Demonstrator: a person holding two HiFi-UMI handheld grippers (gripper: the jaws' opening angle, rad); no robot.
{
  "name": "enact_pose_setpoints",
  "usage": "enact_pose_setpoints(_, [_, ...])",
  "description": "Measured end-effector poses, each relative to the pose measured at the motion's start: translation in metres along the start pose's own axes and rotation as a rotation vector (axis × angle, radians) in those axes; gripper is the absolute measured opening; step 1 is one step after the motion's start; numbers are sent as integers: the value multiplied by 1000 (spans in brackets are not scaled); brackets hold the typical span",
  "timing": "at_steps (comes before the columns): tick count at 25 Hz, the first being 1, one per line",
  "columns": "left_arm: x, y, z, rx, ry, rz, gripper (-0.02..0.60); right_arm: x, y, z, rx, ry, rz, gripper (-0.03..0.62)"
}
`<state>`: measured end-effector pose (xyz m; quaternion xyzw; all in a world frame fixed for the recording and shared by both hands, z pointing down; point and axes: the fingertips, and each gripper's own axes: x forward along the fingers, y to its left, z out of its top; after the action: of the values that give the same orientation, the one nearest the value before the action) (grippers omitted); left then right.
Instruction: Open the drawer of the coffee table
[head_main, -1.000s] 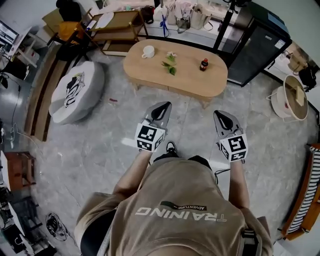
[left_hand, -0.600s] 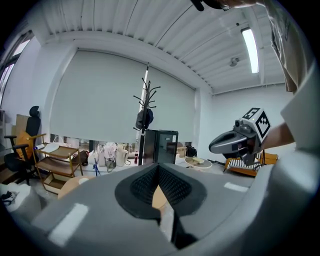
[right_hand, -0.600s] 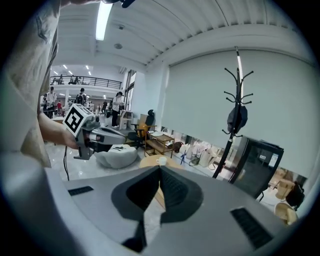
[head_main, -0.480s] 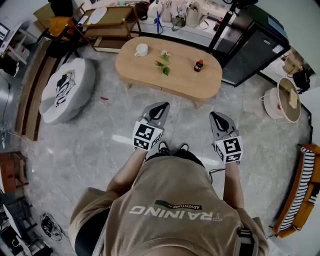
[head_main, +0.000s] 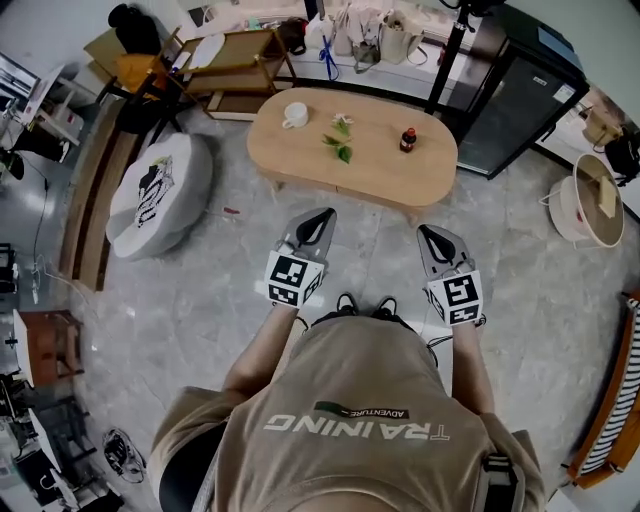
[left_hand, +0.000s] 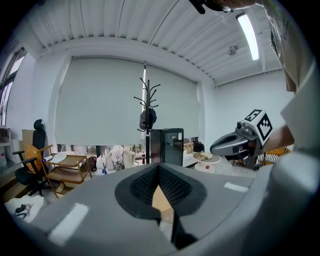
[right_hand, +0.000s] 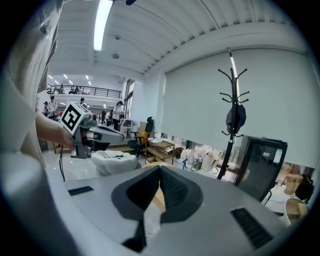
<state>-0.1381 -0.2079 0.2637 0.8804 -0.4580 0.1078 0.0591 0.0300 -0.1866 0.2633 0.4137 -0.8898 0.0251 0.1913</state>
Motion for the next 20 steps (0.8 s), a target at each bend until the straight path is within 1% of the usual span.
enact_pose_setpoints(5, [5, -5, -5, -15, 29, 56, 6, -16, -22, -13, 1, -3, 9, 5])
enact_pose_setpoints(7, [10, -14, -5, -12, 36, 67, 6, -24, -34, -22, 1, -2, 12, 5])
enact_pose_setpoints(12, [18, -36, -11, -23, 55, 80, 6, -34, -56, -43, 44, -4, 33, 5])
enact_pose_setpoints(15, [23, -43, -24, -50, 78, 74, 6, -32, -57, -50, 55, -3, 55, 5])
enact_pose_setpoints(17, [24, -48, -34, -70, 95, 64, 6, -33, -59, -55, 87, 1, 62, 5])
enact_pose_setpoints(20, [34, -47, -40, -61, 112, 23, 6, -33, -65, -53, 103, 7, 43, 5])
